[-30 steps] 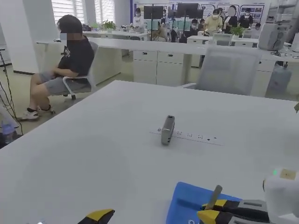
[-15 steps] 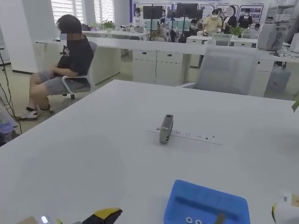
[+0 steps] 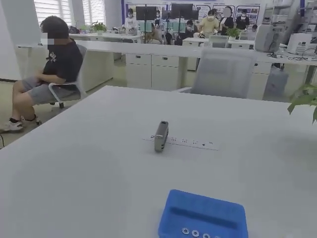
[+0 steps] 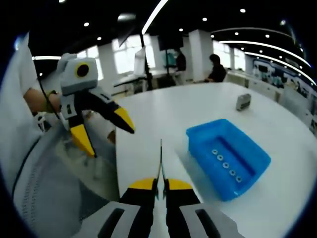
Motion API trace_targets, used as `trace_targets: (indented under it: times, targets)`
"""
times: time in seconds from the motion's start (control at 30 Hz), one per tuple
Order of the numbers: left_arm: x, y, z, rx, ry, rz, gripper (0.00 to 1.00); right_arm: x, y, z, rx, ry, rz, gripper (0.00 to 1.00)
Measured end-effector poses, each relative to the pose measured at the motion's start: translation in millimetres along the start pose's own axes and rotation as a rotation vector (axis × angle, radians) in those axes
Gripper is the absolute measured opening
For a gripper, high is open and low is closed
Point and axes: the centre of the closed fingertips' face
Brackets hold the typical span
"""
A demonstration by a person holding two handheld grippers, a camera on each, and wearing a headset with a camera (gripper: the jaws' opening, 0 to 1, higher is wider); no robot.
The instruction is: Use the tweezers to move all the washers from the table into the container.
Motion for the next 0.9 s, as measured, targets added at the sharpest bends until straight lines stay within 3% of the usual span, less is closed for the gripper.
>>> trace_targets:
  times: [0.07,0.1,0.13,0.3,0.43,0.6,0.7,0.77,0.9]
  targets:
    - [-2.5,-0.1,-1.9,-0.009,-0.016,0.012,0.35,2.0,-3.3,3.7,-0.005,0.003,0.001,0.04]
    - [-3.3,-5.1,-3.6,-0.003,-0.037,0.052,0.32,3.0,-5.6,6.4,0.001,0.005,0.011,0.04]
    - [-4.7,-5.4,-5.6,0.003,-0.054,0.060,0.30,3.8,-7.2,8.0,0.008,0.007,0.018,0.04]
    - [-15.8,3.0,-15.5,0.002,-0.131,0.072,0.25,8.9,-11.4,18.2,0.028,0.020,0.030,0.04]
    - [-24.9,11.1,-22.8,-0.112,-0.181,0.106,0.21,11.4,-17.8,27.0,0.067,0.031,0.059,0.04]
    - [-33.0,17.2,-32.3,-0.205,-0.241,0.141,0.15,11.3,-29.0,41.6,0.208,0.054,0.146,0.04]
    - [-34.6,16.4,-38.4,-0.251,-0.278,0.172,0.13,8.8,-32.7,51.0,0.274,0.093,0.181,0.04]
    - [-33.0,12.2,-42.1,-0.282,-0.307,0.216,0.11,6.1,-31.5,52.6,0.293,0.091,0.181,0.04]
    - [-30.5,10.6,-44.7,-0.345,-0.321,0.256,0.10,4.6,-29.6,49.1,0.316,0.086,0.196,0.04]
Point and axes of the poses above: the centre of the closed fingertips' face, and the gripper's own axes: x roughly backward along the fingers, z roughly to its left, y roughly out of its top, and after that the axes turned 7 degrees about -z, right-handed
